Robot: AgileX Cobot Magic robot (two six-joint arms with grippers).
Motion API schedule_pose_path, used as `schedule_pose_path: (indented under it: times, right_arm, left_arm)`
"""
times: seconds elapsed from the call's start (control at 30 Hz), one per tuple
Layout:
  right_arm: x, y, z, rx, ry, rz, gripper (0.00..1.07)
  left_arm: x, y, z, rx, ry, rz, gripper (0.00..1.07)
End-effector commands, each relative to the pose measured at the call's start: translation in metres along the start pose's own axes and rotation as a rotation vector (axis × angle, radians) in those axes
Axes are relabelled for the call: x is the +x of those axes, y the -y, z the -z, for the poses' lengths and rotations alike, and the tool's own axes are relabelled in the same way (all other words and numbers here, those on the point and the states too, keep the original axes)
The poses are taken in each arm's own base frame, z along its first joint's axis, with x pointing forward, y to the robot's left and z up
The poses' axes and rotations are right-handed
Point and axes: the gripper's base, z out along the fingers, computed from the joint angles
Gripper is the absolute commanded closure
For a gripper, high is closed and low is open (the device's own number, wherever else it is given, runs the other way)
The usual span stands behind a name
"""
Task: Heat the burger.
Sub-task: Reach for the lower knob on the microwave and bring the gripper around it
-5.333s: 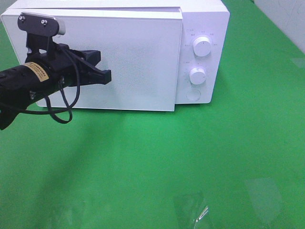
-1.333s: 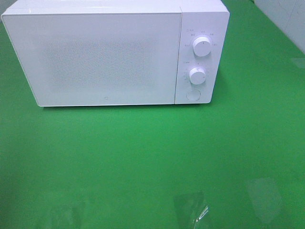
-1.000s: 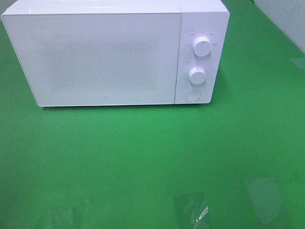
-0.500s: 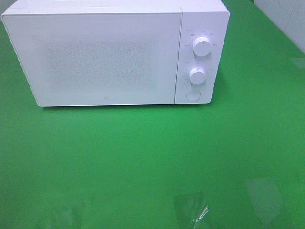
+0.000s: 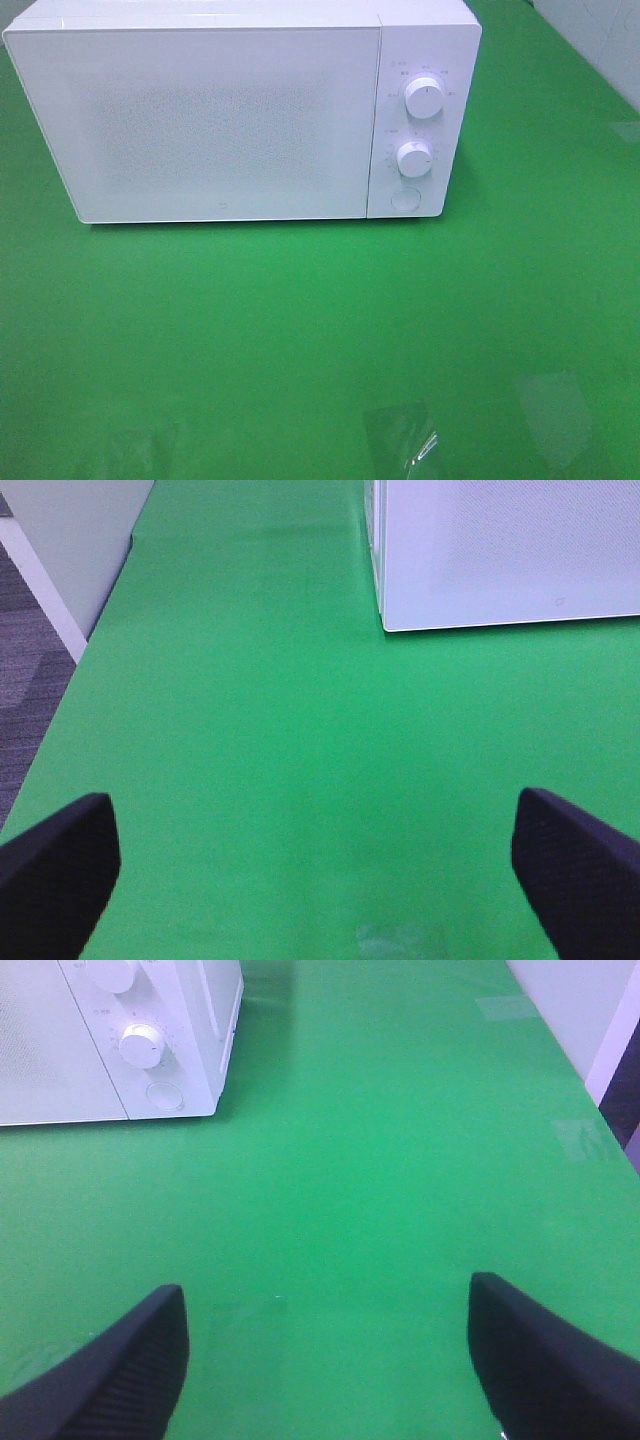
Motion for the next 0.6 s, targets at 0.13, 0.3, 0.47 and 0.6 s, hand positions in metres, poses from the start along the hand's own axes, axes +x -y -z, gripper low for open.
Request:
schedule_pose_path:
  times: [0.13, 0.3, 0.47, 0.6]
  right_arm:
    - [-0.0001, 0.0003, 0.0013, 0.011, 0.025, -0.008, 0.32]
    - [-0.0001, 0.0003, 0.0013, 0.011, 0.025, -0.008, 0.32]
    - [-0.0001, 0.0003, 0.0013, 0.009, 0.025, -0.007, 0.32]
    - [-0.0002, 0.0004, 0.0013, 0.011, 0.026, -0.005, 0.32]
  left_arm:
    - [0.0008, 0.0004, 0.0028, 0.002, 0.037, 0.008, 0.06]
    - [0.0008, 0.0004, 0.0028, 0.002, 0.037, 0.007, 0.06]
    - [0.0008, 0.0004, 0.0028, 0.002, 0.037, 0.007, 0.06]
    - [0.0008, 0.0004, 0.0028, 0.002, 0.037, 0.007, 0.06]
